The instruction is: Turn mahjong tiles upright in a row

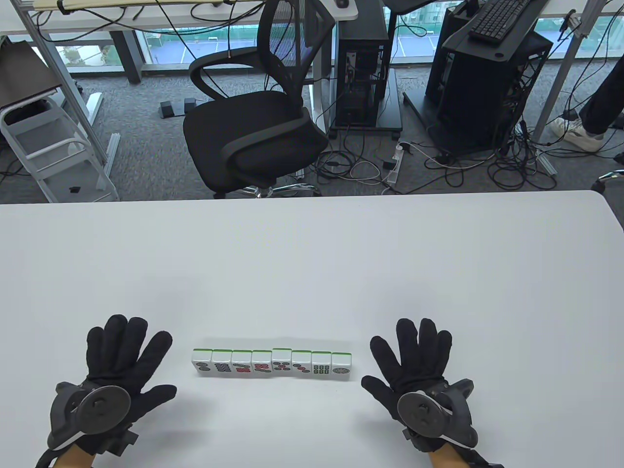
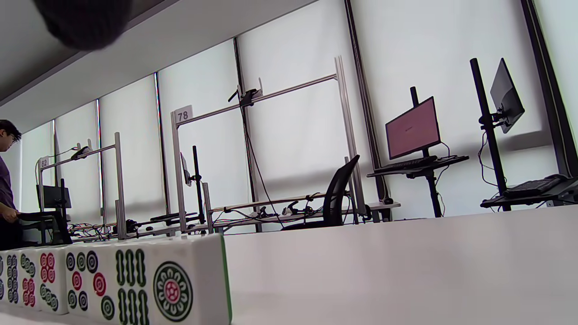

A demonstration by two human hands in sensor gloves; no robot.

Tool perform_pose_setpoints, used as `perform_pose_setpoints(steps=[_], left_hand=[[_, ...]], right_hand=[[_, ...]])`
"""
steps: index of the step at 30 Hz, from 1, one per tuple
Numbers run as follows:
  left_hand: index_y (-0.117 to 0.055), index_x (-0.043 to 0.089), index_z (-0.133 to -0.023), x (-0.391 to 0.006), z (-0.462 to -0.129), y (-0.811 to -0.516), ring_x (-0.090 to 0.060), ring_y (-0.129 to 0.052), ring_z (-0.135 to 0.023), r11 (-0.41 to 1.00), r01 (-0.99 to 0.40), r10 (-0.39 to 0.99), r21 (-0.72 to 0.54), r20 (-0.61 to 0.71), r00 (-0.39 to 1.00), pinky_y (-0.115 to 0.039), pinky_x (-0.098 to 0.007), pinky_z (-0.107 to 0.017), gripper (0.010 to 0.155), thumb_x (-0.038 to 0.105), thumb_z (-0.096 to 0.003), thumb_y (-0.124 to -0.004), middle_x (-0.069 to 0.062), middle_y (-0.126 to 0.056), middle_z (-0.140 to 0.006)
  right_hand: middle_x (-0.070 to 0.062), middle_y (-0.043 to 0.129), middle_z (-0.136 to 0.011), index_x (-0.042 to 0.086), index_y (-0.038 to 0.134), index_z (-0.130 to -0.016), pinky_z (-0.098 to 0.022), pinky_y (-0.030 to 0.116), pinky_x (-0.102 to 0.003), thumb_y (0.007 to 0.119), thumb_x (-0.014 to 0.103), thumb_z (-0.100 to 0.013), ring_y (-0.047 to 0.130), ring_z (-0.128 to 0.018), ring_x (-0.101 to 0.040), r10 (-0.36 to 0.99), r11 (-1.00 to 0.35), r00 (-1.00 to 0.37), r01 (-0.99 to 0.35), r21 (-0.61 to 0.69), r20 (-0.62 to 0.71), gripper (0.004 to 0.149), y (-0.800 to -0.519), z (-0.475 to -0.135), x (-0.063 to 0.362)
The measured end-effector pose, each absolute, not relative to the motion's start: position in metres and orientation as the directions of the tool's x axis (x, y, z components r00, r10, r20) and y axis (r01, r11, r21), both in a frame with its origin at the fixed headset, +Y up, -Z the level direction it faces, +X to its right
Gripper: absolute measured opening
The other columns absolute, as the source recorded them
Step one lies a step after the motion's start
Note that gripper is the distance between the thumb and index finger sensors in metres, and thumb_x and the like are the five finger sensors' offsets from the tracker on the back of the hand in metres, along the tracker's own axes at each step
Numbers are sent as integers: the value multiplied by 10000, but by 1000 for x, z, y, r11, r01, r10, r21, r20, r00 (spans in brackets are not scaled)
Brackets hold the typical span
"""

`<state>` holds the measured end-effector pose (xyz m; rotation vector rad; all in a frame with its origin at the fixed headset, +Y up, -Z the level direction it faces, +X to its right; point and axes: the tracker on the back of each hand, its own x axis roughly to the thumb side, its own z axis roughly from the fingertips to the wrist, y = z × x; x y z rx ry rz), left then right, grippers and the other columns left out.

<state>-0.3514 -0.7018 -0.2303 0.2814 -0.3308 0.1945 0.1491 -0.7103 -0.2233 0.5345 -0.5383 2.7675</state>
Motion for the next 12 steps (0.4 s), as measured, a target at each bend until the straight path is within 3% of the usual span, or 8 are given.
perform_pose_setpoints(steps=[12], left_hand=[[-240, 554, -1022, -351, -231, -705, -155, 117, -1124, 954, -208, 131, 217, 325, 937, 11, -574, -827, 872, 736, -290, -677, 238, 68, -1132]], right_hand=[[1, -170, -1052, 463, 13, -961, -650, 79, -728, 607, 607, -466, -105, -908, -461, 191, -906, -893, -320, -277, 407, 787, -711, -223, 145]])
